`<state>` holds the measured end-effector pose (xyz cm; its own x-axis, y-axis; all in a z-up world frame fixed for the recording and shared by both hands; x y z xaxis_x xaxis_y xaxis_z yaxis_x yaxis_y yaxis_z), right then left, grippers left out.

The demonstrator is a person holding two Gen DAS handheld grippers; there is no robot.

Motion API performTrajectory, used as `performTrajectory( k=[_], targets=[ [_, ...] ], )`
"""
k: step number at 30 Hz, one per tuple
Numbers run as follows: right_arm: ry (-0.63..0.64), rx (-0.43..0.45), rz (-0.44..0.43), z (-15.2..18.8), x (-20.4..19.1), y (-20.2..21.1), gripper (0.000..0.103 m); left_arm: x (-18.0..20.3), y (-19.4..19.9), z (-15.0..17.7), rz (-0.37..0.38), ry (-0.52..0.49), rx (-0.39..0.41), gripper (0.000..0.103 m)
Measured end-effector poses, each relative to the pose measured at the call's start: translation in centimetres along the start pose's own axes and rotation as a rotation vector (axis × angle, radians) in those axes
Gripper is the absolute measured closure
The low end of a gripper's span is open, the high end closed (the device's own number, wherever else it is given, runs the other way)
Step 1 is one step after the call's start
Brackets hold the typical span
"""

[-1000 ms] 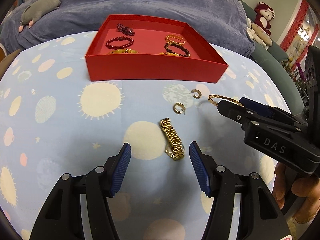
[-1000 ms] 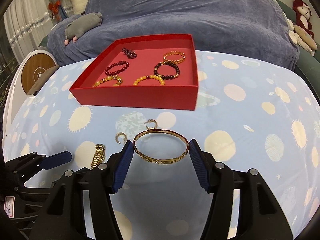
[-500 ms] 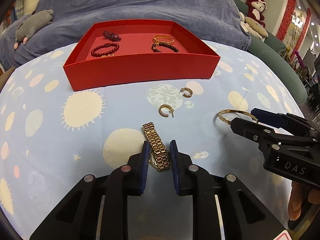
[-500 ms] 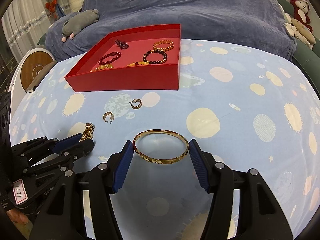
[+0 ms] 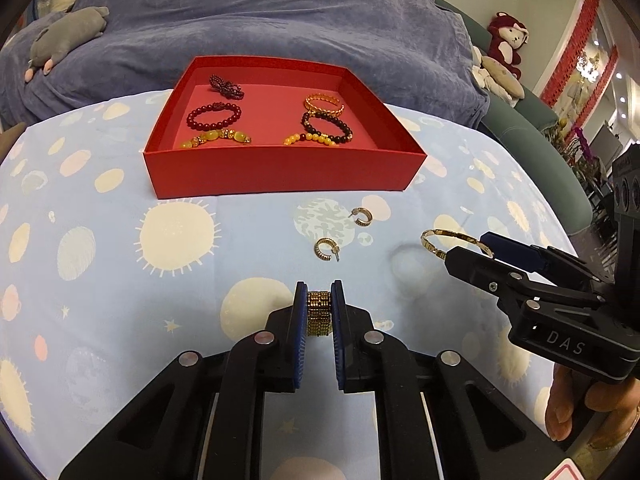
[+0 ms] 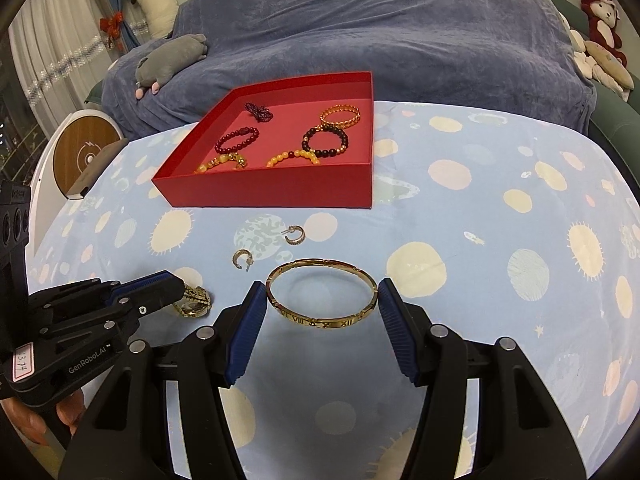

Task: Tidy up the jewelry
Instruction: 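Carry the bangle and watch into the red box and open both tools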

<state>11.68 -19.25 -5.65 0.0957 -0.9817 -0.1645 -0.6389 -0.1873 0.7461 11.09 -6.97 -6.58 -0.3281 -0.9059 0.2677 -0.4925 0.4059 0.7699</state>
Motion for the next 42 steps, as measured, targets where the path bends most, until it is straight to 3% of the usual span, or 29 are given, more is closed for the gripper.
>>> performTrajectory(
  k=[10, 18, 25, 31, 42],
  targets=[
    [-0.001, 0.062, -0.035, -2.9, -1.7, 1.6, 0.048, -0.1, 3.8, -3.5, 0.027, 0.027, 0.071, 0.094],
    [-0.018, 0.122, -0.043, -9.1, -2.0, 1.4, 0.048, -0.6, 3.9, -9.0, -0.01, 0.016, 0.103, 0.094],
    [-0.022, 0.111, -0.057, -16.0, -2.1, -3.2, 0.048, -1.4, 1.0, -16.4, -0.029, 0.002, 0.132, 0.094],
    [-0.051, 0.073, -0.058, -20.5, -1.0, -8.9, 0.048, -3.9, -3.4, -21.0, -0.047, 0.055, 0.117, 0.094],
    [-0.115, -0.079, -0.056, -21.0, 0.2, -17.6, 0.048, -7.3, -10.0, -23.0, -0.048, 0.155, 0.03, 0.094]
  ],
)
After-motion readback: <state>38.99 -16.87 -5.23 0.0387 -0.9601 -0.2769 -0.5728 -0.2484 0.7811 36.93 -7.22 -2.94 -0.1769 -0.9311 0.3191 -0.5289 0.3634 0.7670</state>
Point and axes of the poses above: each gripper's, at about its wrist camera, not at the fingertips, and y roughly against the way its jaws point, x to its right, z to its underside, the point moved 10 cm from there along -y, roughly the way its jaws point, and after that the axes turned 2 degrees about y, right-handed, at the moved point
